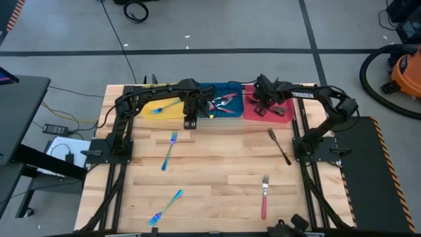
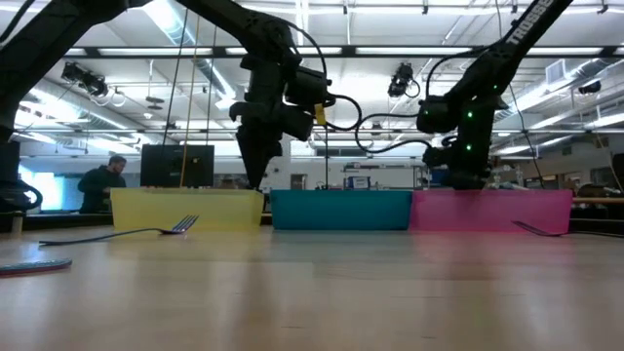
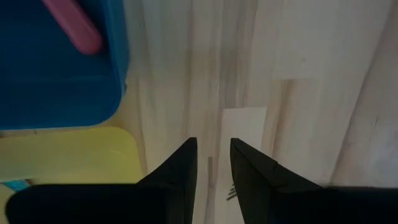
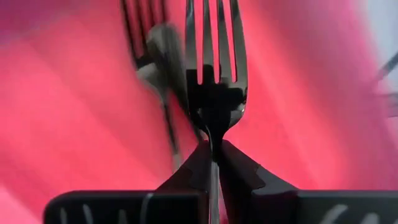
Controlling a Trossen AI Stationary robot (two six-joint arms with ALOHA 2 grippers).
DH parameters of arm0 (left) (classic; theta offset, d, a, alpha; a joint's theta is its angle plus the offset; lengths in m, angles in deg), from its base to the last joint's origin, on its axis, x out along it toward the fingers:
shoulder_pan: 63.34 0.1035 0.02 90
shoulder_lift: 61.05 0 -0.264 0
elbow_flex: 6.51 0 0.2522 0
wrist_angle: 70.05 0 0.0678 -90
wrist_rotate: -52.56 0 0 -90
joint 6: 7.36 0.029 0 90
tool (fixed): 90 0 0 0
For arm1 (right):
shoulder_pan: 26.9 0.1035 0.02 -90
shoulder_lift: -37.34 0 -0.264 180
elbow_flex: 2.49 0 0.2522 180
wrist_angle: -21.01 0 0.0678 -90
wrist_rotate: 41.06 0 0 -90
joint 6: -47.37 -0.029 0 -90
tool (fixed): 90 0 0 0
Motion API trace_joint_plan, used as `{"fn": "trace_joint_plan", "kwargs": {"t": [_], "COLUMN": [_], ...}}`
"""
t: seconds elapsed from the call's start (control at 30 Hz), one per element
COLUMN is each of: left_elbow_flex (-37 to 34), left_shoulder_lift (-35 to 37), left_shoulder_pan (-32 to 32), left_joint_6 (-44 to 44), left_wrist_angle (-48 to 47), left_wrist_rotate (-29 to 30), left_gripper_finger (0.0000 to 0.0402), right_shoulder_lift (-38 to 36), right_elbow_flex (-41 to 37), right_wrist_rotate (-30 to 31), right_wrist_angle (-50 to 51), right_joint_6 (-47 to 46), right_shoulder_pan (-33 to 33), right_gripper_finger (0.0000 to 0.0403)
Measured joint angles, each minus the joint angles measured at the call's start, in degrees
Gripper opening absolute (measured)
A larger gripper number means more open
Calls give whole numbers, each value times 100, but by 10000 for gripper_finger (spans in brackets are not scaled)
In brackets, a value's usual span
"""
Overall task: Sort silverware by color (type)
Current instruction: Put the black fork into the pink bin, then put the blue fork into the yellow bin
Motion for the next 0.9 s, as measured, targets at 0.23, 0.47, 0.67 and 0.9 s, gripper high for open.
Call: {"fn": "trace_joint_plan", "kwargs": {"t": [0.23, 0.47, 0.67, 0.9], "left_elbow_flex": [0, 0, 0, 0], "left_shoulder_lift": [0, 0, 0, 0], "left_shoulder_pan": [25, -21, -23, -146], "left_joint_6": [-281, -425, -673, -1038], "left_wrist_angle": [-203, -512, -754, -1224], "left_wrist_rotate": [-7, -9, -17, -396], "left_gripper_finger": [96, 96, 96, 96], "right_shoulder_lift": [154, -82, -303, -641], "right_elbow_flex": [16, -8, -8, -8], "right_wrist_rotate": [-124, 266, 512, 515], "right_wrist_angle": [-1, -152, -144, -140], "right_joint_6": [107, 123, 134, 118], "right_shoulder_pan": [11, 43, 175, 460], "right_gripper_finger": [64, 87, 100, 100]}}
